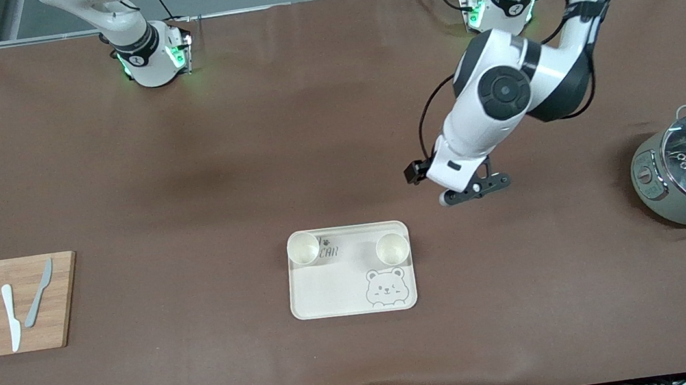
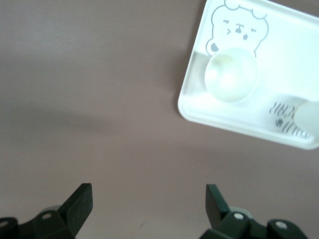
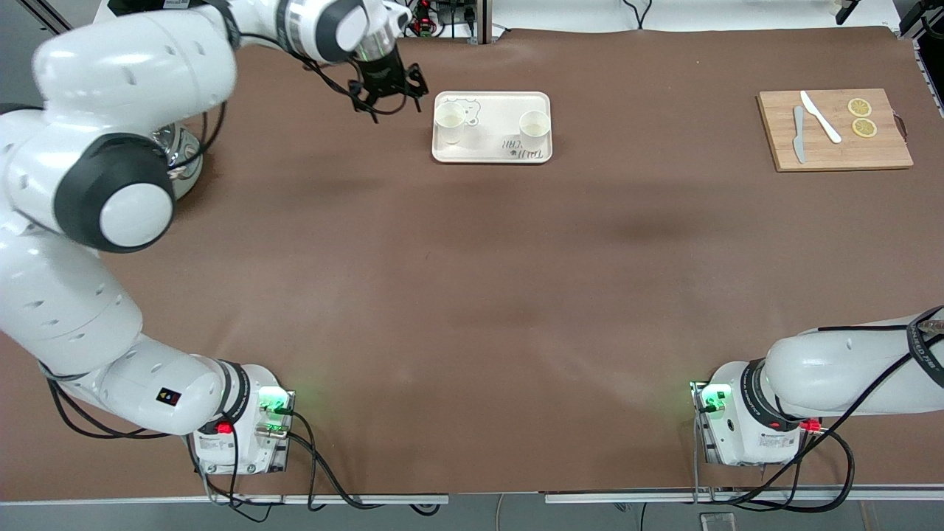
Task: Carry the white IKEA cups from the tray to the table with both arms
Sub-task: 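Reach the left gripper toward the white cup on the tray, then close the left gripper around the white paper cup on the tray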
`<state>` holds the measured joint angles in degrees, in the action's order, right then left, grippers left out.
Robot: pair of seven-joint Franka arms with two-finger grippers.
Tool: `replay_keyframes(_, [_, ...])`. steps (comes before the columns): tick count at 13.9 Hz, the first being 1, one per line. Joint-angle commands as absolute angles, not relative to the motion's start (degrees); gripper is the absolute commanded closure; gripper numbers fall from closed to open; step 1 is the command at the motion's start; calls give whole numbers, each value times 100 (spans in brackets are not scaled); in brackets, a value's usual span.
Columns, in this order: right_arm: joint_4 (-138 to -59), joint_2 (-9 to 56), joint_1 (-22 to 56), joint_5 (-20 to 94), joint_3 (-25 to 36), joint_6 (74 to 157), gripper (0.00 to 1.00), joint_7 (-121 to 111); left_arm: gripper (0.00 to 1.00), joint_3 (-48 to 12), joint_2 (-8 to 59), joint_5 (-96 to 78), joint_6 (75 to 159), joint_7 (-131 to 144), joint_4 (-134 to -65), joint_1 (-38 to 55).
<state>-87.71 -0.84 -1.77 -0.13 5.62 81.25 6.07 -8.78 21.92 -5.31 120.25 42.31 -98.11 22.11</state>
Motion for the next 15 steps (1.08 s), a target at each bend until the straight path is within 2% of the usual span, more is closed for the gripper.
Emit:
replay_keyframes(1, [-8675,-62,-211,-141,510,8077,0,659,0,-844,2583,-283,12628,4788,-9730,2267])
replay_keyframes(5, [-8675,-62,-228,-132,510,8086,0,650,0,-844,3023,-114,13454,5149,-9686,2241])
replay_keyframes(7, [-8675,-53,-237,-158,510,8103,0,633,3,-844,3154,-114,13754,5238,-9616,2250])
replay_keyframes(12, [-8684,148,-220,-123,518,8121,0,607,17,-835,3602,-105,13895,5379,-9115,2276])
replay_keyframes(15, [-8675,517,-141,-220,492,8191,0,607,17,-809,3893,-88,14097,5405,-8913,2346])
